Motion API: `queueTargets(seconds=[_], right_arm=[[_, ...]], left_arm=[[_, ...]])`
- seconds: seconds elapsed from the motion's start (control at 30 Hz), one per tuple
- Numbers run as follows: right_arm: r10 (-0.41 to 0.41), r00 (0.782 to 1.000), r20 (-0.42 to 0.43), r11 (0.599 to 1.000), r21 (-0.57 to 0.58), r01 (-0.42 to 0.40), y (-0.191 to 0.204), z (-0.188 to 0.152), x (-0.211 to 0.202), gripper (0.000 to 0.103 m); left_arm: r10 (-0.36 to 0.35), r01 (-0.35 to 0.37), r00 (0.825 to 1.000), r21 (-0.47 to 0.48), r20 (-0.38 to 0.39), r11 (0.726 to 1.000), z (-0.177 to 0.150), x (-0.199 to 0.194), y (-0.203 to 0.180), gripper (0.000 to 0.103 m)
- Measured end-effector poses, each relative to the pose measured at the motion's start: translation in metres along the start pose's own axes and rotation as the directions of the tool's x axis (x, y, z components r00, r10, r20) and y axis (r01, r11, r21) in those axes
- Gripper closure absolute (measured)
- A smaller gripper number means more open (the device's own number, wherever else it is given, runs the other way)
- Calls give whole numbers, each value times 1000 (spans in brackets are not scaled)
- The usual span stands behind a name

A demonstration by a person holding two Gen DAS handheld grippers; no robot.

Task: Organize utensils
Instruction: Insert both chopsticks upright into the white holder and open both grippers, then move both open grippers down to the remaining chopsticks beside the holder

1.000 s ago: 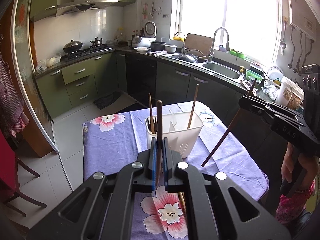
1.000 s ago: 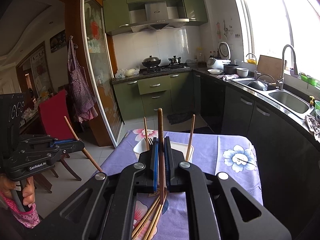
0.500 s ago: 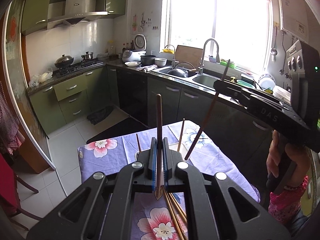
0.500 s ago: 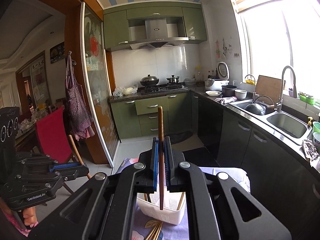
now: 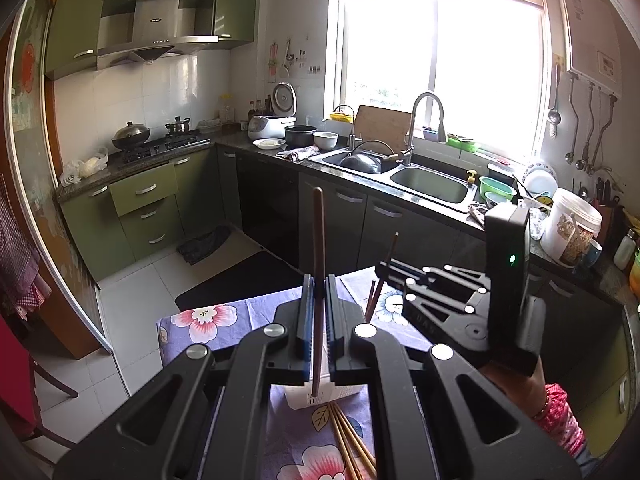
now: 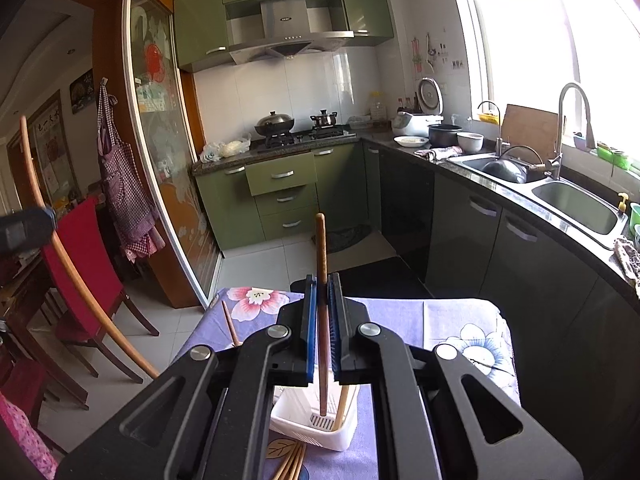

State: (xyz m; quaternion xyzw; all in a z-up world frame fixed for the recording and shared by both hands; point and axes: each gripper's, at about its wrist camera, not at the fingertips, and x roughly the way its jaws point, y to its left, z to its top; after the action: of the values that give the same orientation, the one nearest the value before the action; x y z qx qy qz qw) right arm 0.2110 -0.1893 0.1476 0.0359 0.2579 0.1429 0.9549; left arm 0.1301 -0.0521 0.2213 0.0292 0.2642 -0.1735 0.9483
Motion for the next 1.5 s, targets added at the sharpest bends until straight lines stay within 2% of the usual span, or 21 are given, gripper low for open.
queueTargets(seconds=[0.13,0.23,0.33,0.47,0.63,0.83,1.23,1.5], right_arm=[[5,999,-53,1000,-4,-6,-2,-21,22,95],[16,998,-56,1000,-10,-17,1,-34,20,95],[38,999,-29,999,-6,-38,2,-39,6,94],[72,997,14,997,6,-72,2,-54,-29,86],[72,996,46,997,26,-73,-6,-84,-65,86],[76,996,43,993,90,-80,-23,-114,-90,84],[86,996,23,989,119,-88,-31,-128,-96,84],[91,996,14,988,120,-92,-25,-131,-95,84]], left_arm=[[12,-12,1000,-7,7,1000,7,8,2,98],[19,-19,1000,-9,4,1000,10,17,3,98],[22,-22,1000,-11,-2,1000,11,25,2,98],[35,-35,999,-19,0,999,10,35,5,97],[43,-43,999,-24,-12,999,7,51,8,98],[44,-45,998,-29,-48,999,-3,78,9,97],[50,-56,984,-32,-168,998,-40,121,12,97],[54,-59,983,-23,-176,998,-48,115,14,96]])
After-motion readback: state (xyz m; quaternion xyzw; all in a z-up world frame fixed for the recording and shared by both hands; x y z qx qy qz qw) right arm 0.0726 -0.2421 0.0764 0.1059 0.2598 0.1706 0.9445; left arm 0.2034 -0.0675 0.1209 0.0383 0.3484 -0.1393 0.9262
